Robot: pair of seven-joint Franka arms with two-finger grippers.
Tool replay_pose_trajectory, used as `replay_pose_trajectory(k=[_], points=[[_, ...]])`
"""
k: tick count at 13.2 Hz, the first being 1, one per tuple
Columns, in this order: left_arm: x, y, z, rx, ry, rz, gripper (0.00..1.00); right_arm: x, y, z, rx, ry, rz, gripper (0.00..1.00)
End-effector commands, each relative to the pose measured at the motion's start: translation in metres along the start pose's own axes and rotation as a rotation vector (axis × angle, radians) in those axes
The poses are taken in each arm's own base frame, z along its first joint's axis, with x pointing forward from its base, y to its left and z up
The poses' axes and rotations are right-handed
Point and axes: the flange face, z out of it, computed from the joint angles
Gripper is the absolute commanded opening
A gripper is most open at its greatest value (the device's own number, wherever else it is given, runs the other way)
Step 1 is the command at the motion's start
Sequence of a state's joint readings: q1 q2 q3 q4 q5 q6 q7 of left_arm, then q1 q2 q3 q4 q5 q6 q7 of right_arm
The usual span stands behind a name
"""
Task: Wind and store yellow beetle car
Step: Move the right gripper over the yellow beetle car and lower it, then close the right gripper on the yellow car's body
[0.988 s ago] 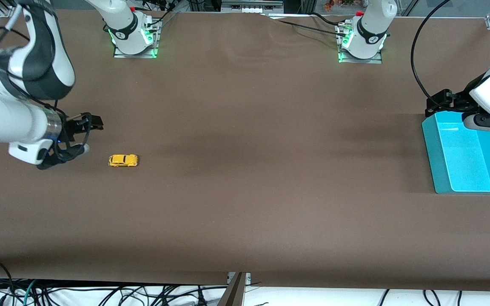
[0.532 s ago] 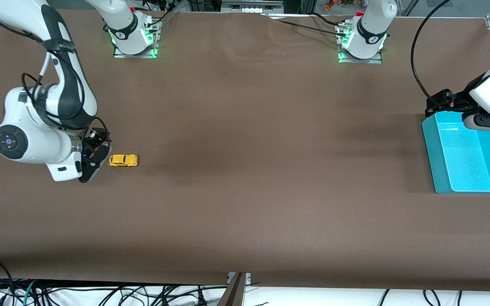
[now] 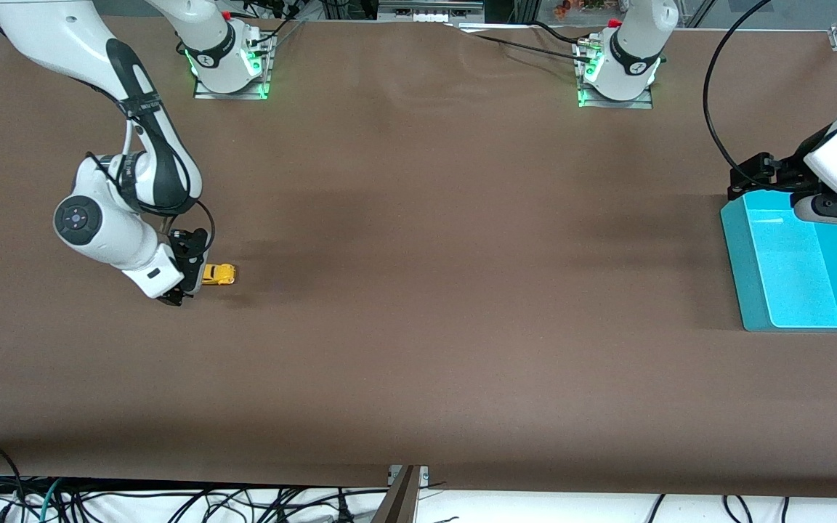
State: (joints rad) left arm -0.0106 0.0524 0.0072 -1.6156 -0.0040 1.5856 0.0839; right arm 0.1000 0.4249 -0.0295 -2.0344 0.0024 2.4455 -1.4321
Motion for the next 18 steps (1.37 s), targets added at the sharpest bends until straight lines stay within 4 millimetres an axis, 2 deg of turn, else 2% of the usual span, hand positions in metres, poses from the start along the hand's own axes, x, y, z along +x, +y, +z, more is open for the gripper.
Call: replay_pose_trajectory(k=[1, 8, 9, 10, 11, 13, 16, 18], points=[[0.002, -0.004, -0.006, -0.003, -0.006, 0.014, 1.00, -0.003, -0.014, 0.012, -0.040, 0.001, -0.072, 0.99], [0.002, -0.004, -0.006, -0.003, -0.005, 0.013, 1.00, -0.004, -0.032, 0.036, -0.066, 0.003, -0.120, 0.98], [0.002, -0.004, -0.006, -0.003, -0.005, 0.014, 1.00, -0.004, -0.033, 0.037, -0.070, 0.003, -0.146, 0.89], [0.002, -0.004, -0.006, -0.003, -0.006, 0.014, 1.00, -0.005, -0.033, 0.037, -0.072, 0.003, -0.166, 0.73], [0.002, -0.004, -0.006, -0.003, -0.005, 0.013, 1.00, -0.004, -0.032, 0.037, -0.074, 0.003, -0.167, 0.45], [0.002, -0.004, -0.006, -0.003, -0.005, 0.013, 1.00, -0.004, -0.032, 0.036, -0.074, 0.003, -0.169, 0.31], [0.002, -0.004, -0.006, -0.003, -0.005, 0.013, 1.00, -0.007, -0.034, 0.045, -0.058, 0.001, -0.165, 0.31], [0.002, -0.004, -0.006, -0.003, -0.005, 0.014, 1.00, -0.030, -0.033, 0.053, -0.044, -0.002, -0.163, 0.31]])
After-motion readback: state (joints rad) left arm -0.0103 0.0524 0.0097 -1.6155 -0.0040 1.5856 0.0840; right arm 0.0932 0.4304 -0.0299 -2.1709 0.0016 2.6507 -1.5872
